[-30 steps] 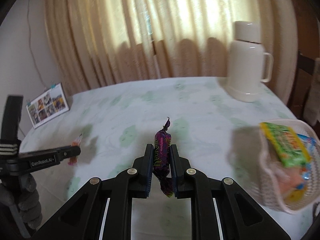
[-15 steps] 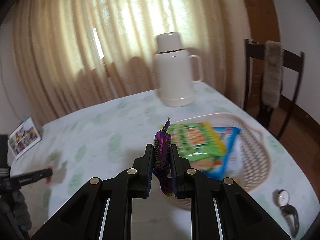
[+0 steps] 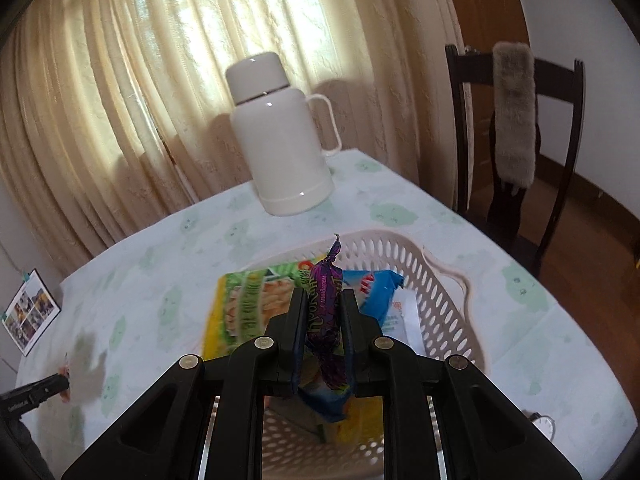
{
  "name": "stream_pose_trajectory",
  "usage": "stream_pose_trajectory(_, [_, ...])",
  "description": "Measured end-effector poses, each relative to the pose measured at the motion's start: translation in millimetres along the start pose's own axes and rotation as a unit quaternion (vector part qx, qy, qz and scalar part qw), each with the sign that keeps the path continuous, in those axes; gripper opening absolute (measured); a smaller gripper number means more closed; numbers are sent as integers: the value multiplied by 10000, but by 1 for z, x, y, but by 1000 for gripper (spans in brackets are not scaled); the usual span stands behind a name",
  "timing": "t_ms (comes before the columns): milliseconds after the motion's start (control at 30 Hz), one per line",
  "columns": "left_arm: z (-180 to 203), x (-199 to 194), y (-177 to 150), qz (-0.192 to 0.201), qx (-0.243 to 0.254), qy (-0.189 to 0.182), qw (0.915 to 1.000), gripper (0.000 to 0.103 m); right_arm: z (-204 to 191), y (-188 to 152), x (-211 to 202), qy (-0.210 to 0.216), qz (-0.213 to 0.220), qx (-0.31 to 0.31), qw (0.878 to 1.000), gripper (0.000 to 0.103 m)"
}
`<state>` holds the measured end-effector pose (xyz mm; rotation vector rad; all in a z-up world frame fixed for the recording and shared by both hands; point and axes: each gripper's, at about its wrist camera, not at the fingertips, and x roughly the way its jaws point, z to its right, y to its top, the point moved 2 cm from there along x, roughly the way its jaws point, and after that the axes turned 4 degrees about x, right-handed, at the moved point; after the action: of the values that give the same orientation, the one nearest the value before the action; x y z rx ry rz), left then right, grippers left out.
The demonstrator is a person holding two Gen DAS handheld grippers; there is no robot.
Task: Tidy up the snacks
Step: 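Carry the purple candy into the basket and open the right gripper, then carry the clear orange snack packet into the basket and open the left gripper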
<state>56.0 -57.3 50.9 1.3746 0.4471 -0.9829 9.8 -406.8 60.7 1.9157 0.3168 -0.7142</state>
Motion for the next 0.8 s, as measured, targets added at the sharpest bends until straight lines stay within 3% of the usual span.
stream_pose_trajectory(133, [16,0,3,-17,116,-72,9999,20,8,-2,-7,265,113,137,9995,24])
stream_pose_trajectory(200, [26,0,4,-28,190,-127,9997,20,12,-2,-12,427,231,203,9986,37])
stream_pose_trajectory(300, [47,-1,7,-37,379,-254,9990,20,20,-1,-20,415,459,320,9976,40])
stream_pose_trajectory(467, [85,0,12,-58,688,-486,9964,20,41,0,-35,-122,1063,533,9928,40])
stream_pose_trajectory(667, [138,6,22,-117,1049,-865,9906,20,69,-7,-55,-897,1844,703,9762,45])
stream_pose_trajectory(800, [174,12,34,-90,1295,-1067,9858,20,72,-9,-67,-1042,2215,727,9669,52])
